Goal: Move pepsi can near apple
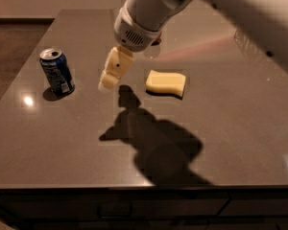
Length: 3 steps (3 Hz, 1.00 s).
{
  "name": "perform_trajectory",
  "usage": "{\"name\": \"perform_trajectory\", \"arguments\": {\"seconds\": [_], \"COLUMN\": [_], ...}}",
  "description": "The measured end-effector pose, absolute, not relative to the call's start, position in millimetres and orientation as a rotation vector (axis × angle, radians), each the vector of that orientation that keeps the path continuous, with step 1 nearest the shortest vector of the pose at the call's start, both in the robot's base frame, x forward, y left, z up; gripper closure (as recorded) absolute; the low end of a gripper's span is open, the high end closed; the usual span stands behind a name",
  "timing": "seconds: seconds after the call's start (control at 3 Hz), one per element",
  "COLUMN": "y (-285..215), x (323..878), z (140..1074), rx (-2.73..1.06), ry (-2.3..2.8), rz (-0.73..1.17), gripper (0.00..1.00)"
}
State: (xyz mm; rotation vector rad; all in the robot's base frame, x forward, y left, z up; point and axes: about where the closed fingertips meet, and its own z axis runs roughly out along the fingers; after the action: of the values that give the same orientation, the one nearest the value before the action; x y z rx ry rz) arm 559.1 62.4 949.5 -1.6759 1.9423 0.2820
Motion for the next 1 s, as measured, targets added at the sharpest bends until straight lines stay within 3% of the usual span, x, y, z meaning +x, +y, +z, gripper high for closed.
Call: {"name": "perform_trajectory", "arguments": {"seconds": [1.0], "y": [172.7], "x": [605.4], "z": [923.1], "rx": [-1.544], "ry": [1.956], "rz": [0.416], "gripper": [0.00]}}
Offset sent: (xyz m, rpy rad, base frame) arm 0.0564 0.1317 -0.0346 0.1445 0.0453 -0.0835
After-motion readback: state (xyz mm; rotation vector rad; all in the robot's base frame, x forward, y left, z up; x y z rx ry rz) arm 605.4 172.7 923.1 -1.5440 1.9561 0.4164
